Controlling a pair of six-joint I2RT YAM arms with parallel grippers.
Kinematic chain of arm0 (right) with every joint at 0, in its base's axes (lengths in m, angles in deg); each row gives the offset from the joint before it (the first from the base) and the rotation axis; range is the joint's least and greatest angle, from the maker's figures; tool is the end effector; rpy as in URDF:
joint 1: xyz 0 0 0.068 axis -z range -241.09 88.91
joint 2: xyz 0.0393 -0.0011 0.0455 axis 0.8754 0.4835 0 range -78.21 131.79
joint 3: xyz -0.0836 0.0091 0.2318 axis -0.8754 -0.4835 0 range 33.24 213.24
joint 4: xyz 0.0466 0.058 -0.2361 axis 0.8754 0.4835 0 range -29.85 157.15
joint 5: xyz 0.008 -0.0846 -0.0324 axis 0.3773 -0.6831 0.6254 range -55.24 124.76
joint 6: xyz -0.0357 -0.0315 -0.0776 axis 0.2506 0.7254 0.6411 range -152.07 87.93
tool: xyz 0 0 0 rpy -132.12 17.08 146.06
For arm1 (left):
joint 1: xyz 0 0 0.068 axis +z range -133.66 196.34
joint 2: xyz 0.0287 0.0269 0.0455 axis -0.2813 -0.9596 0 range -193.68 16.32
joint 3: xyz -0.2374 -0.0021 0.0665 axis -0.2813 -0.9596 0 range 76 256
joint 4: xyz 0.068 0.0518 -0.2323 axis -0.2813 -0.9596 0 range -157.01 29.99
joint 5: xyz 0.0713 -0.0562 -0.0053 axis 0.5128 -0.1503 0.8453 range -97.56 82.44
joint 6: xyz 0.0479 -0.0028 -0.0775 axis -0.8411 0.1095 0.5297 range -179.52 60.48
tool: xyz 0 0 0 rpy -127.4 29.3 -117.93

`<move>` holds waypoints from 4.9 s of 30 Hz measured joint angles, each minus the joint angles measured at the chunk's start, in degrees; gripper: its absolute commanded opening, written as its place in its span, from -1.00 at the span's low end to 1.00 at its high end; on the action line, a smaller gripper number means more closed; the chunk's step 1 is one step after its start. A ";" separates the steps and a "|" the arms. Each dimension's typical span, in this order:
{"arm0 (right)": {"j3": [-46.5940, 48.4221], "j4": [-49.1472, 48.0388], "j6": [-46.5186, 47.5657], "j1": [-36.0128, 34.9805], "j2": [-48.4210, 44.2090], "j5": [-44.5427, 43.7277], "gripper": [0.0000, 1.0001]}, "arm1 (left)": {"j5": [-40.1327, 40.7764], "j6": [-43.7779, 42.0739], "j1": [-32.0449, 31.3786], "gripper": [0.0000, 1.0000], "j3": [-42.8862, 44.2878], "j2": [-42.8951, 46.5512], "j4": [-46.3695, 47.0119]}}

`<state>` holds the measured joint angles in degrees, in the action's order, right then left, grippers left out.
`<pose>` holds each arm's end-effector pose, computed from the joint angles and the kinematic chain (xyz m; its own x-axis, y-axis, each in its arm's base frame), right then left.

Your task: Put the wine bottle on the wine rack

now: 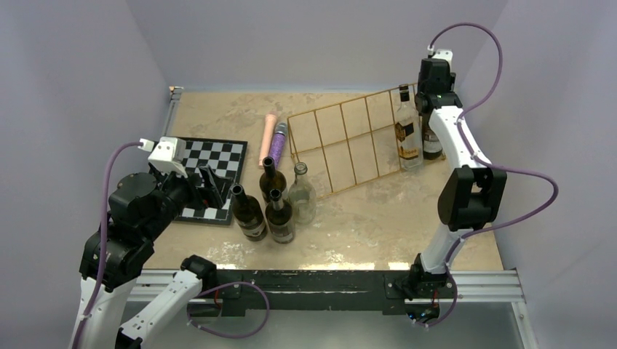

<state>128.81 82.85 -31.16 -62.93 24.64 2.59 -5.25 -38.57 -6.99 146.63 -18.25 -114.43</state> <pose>0.4336 -0.0295 0.3034 -0.5062 -0.0297 -0.8619 0.4258 0.8605 -0.2797 0.1146 -0.0457 0.3828 -0.3988 -0.2170 -0.8910 0.2334 0.9156 -0.3275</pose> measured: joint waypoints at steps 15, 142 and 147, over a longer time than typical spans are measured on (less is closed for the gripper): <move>0.31 -0.02 0.00 0.74 3.65 0.46 0.22 | 0.35 -0.63 0.00 0.98 0.31 -0.50 -0.09; -34.10 -16.98 -3.50 -53.27 -28.41 33.66 0.18 | -16.90 3.98 0.00 0.99 0.55 3.54 -0.55; -34.12 -17.46 -3.54 -53.96 -27.58 31.34 -0.31 | -16.90 3.98 0.00 0.98 0.50 3.56 -0.57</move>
<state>94.69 65.39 -34.70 -116.90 -2.94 33.94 -22.15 -34.59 -6.99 147.13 -14.69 -114.99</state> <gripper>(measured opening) 0.492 0.992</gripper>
